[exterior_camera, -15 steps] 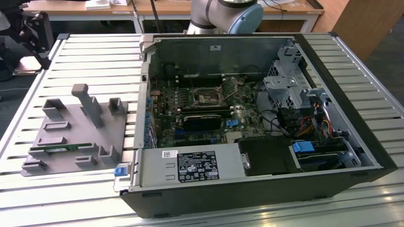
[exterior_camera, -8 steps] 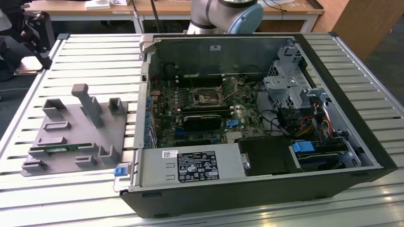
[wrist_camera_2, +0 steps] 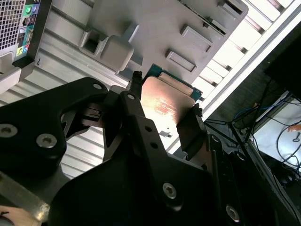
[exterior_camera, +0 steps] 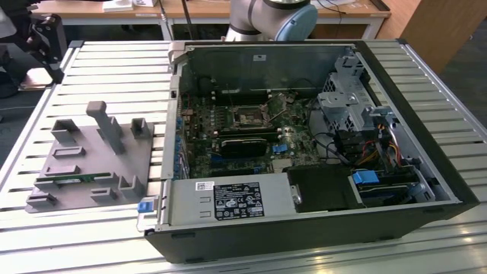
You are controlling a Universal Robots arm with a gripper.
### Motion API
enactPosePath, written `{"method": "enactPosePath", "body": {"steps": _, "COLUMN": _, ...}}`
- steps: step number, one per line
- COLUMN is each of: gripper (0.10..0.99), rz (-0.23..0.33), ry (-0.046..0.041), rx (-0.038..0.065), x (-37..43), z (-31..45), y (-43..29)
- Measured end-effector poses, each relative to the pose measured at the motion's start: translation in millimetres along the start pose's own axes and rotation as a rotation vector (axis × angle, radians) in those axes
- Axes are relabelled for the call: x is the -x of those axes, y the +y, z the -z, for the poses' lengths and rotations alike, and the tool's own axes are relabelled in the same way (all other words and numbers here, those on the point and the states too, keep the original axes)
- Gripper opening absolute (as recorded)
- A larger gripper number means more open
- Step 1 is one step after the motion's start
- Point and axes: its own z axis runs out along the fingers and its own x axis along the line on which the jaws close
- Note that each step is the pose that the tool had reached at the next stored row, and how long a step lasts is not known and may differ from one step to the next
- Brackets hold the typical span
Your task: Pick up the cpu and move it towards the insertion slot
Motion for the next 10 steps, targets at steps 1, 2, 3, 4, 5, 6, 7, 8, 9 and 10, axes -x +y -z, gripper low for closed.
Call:
{"method": "enactPosePath", "body": {"steps": 1, "gripper": 0.545, "rz": 0.0, "ry": 0.0, "rx": 0.0, "x": 0.2, "z": 0.0, "y": 0.0}}
{"method": "enactPosePath", "body": {"steps": 2, "gripper": 0.545, "rz": 0.0, "ry": 0.0, "rx": 0.0, "x": 0.4, "z": 0.0, "y": 0.0}}
{"method": "enactPosePath", "body": {"steps": 3, "gripper": 0.545, "rz": 0.0, "ry": 0.0, "rx": 0.0, "x": 0.5, "z": 0.0, "y": 0.0}}
{"method": "enactPosePath", "body": {"steps": 4, "gripper": 0.545, "rz": 0.0, "ry": 0.0, "rx": 0.0, "x": 0.7, "z": 0.0, "y": 0.0}}
{"method": "enactPosePath", "body": {"steps": 5, "gripper": 0.545, "rz": 0.0, "ry": 0.0, "rx": 0.0, "x": 0.9, "z": 0.0, "y": 0.0}}
{"method": "enactPosePath", "body": {"steps": 6, "gripper": 0.545, "rz": 0.0, "ry": 0.0, "rx": 0.0, "x": 1.1, "z": 0.0, "y": 0.0}}
{"method": "enactPosePath", "body": {"steps": 7, "gripper": 0.545, "rz": 0.0, "ry": 0.0, "rx": 0.0, "x": 1.3, "z": 0.0, "y": 0.0}}
{"method": "enactPosePath", "body": {"steps": 8, "gripper": 0.545, "rz": 0.0, "ry": 0.0, "rx": 0.0, "x": 1.4, "z": 0.0, "y": 0.0}}
{"method": "enactPosePath", "body": {"steps": 9, "gripper": 0.545, "rz": 0.0, "ry": 0.0, "rx": 0.0, "x": 1.6, "z": 0.0, "y": 0.0}}
{"method": "enactPosePath", "body": {"steps": 10, "gripper": 0.545, "rz": 0.0, "ry": 0.0, "rx": 0.0, "x": 1.8, "z": 0.0, "y": 0.0}}
